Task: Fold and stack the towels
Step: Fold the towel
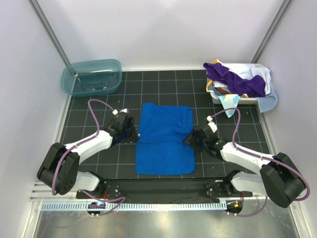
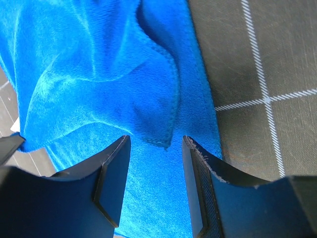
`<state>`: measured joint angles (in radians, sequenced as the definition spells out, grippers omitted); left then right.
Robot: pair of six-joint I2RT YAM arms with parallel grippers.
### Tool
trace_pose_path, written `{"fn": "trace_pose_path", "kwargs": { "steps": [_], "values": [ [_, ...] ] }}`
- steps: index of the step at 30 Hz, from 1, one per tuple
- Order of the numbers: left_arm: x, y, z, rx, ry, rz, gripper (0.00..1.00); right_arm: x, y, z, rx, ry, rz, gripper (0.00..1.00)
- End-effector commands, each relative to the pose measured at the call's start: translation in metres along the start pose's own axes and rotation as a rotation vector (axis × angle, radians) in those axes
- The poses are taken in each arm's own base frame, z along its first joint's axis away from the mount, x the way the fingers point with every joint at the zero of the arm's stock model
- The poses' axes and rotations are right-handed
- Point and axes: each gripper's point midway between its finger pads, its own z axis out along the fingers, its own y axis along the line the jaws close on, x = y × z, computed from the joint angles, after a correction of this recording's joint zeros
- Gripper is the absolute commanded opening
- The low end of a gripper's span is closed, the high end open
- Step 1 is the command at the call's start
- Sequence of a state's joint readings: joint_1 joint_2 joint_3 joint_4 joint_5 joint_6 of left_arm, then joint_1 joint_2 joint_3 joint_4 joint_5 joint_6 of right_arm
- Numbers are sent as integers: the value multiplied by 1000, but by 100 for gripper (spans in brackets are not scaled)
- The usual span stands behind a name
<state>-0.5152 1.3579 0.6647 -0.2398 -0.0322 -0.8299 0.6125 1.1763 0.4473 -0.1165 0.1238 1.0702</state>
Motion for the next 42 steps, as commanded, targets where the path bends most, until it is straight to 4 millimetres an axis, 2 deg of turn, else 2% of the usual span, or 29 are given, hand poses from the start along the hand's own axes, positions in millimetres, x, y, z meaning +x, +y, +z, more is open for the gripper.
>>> {"fn": "trace_pose_path", "kwargs": {
  "steps": [1, 6, 9, 13, 33, 38, 42],
  "values": [
    [-8, -9, -5, 36, -29, 15, 0, -14, 15, -1, -62, -75, 101, 52],
    [-8, -9, -4, 33, -28, 14, 0, -19, 18, -4, -86, -107, 187, 49],
    [-8, -8, -4, 32, -29, 14, 0, -22, 16, -4, -83, -122, 217, 43],
    [-9, -10, -5, 37, -33, 18, 0, -24, 22, -3, -104, -129, 245, 43],
    [-10, -11, -5, 37, -33, 18, 0, -10, 5, 7, -81, -102, 323, 41],
    [-11, -11, -5, 38, -34, 18, 0, -12, 6, 6, -90, -108, 329, 41],
    [-12, -11, -6, 36, -38, 18, 0, -15, 9, 5, -93, -117, 332, 37]
  ]
}}
